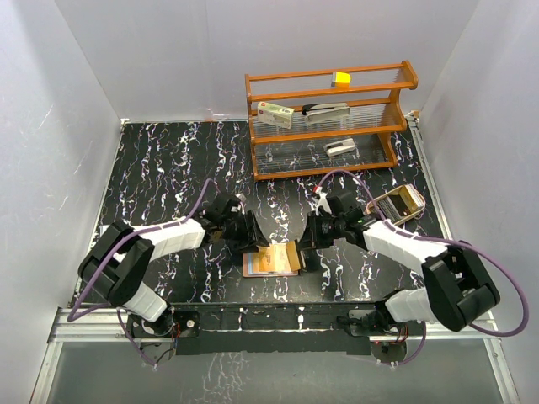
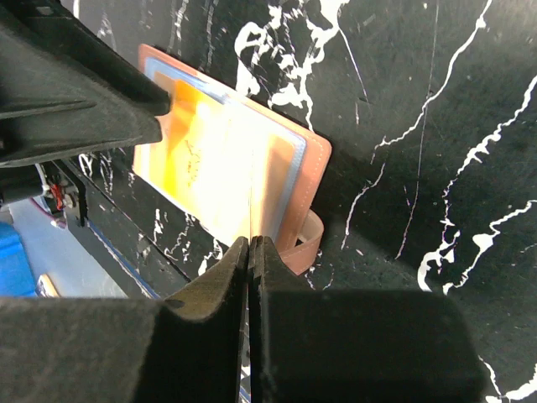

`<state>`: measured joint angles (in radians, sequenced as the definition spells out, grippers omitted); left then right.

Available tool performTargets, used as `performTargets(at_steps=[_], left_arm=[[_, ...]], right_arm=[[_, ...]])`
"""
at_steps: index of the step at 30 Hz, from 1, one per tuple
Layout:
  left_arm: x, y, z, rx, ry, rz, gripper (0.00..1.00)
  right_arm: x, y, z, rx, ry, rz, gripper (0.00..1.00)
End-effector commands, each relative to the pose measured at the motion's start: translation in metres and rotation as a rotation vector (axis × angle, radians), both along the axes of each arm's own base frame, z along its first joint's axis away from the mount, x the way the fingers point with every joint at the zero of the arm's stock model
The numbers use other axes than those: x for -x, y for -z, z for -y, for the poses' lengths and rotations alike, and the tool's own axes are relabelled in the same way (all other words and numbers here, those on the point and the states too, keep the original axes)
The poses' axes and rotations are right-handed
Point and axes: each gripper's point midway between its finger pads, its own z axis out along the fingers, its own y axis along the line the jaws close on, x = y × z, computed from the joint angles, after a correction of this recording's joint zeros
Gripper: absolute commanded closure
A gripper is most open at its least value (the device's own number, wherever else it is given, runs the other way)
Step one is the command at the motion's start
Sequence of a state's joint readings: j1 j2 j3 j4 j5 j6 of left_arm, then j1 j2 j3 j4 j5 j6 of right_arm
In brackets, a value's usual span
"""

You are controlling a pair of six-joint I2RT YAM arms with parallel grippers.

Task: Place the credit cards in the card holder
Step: Insert the credit card into the card holder.

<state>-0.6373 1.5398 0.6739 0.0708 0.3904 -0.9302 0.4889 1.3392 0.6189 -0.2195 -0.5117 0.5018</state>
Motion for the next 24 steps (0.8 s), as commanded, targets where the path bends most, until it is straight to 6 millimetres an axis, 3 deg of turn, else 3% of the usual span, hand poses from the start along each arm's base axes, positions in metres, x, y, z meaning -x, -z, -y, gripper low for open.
performTargets(at_steps=[1,10,19,24], left_arm=[[-0.005,-0.007,-0.019,-0.129,-0.006,0.043,0.53],[0.005,-0.009,-0.015,-0.097,0.009,0.012,0.48],[0.011,-0.004,-0.003,-0.053,0.022,-0.014,0.46],[0.013,-0.002,0.002,-0.03,0.02,-0.03,0.46]], right_arm=[[-0.017,-0.038,-0.002,-0.012,0.014,0.105,1.0],[-0.018,-0.045,0.014,0.083,0.072,0.101,1.0],[-0.021,-0.022,0.039,0.21,0.168,0.088,1.0],[-0.02,-0.007,0.038,0.211,0.168,0.066,1.0]])
